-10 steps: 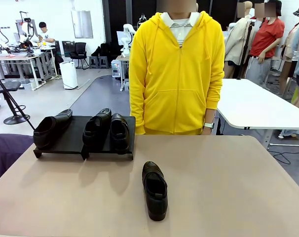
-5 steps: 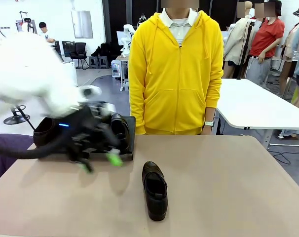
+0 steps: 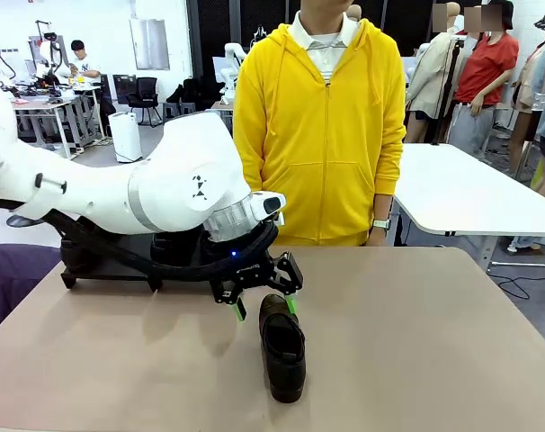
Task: Organize the shoes by placing them on the stand.
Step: Place the Shoe from the middle of the table onto the Shoes Stand.
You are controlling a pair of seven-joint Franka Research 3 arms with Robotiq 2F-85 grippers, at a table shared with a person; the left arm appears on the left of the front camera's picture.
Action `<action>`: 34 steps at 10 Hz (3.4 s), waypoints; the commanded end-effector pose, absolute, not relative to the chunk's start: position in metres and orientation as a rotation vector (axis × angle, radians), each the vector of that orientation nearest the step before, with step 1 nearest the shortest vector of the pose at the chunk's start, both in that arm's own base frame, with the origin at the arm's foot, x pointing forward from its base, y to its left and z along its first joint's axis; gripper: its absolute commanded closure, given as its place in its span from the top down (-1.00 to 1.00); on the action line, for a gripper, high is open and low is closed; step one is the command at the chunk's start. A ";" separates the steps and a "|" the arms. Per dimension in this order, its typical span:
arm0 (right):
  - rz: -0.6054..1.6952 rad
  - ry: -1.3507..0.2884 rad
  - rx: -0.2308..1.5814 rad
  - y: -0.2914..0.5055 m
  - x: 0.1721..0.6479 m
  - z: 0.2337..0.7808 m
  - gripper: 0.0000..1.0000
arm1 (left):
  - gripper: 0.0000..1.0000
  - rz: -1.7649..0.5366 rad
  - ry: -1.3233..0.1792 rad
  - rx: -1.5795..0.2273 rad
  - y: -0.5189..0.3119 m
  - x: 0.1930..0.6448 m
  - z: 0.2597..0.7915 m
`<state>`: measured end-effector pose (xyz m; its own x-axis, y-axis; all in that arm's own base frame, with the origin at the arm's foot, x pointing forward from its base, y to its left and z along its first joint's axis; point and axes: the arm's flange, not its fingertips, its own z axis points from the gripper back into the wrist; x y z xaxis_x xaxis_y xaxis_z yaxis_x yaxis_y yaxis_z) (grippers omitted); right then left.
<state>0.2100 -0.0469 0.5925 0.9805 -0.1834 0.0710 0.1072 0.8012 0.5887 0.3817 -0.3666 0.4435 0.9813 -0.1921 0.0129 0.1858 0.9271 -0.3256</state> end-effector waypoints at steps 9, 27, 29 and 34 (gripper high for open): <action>-0.129 -0.133 0.655 -0.047 0.212 0.596 1.00 | 1.00 -0.080 -0.037 -0.193 -0.388 0.377 0.387; -0.129 -0.133 0.655 -0.047 0.212 0.596 1.00 | -1.00 -0.072 -0.168 -0.049 -0.401 0.387 0.361; -0.129 -0.133 0.655 -0.047 0.212 0.596 1.00 | -1.00 -0.265 -0.202 -0.168 -0.400 0.370 0.404; -0.129 -0.133 0.655 -0.047 0.212 0.596 1.00 | -1.00 -0.518 -0.426 -0.107 -0.302 0.289 0.528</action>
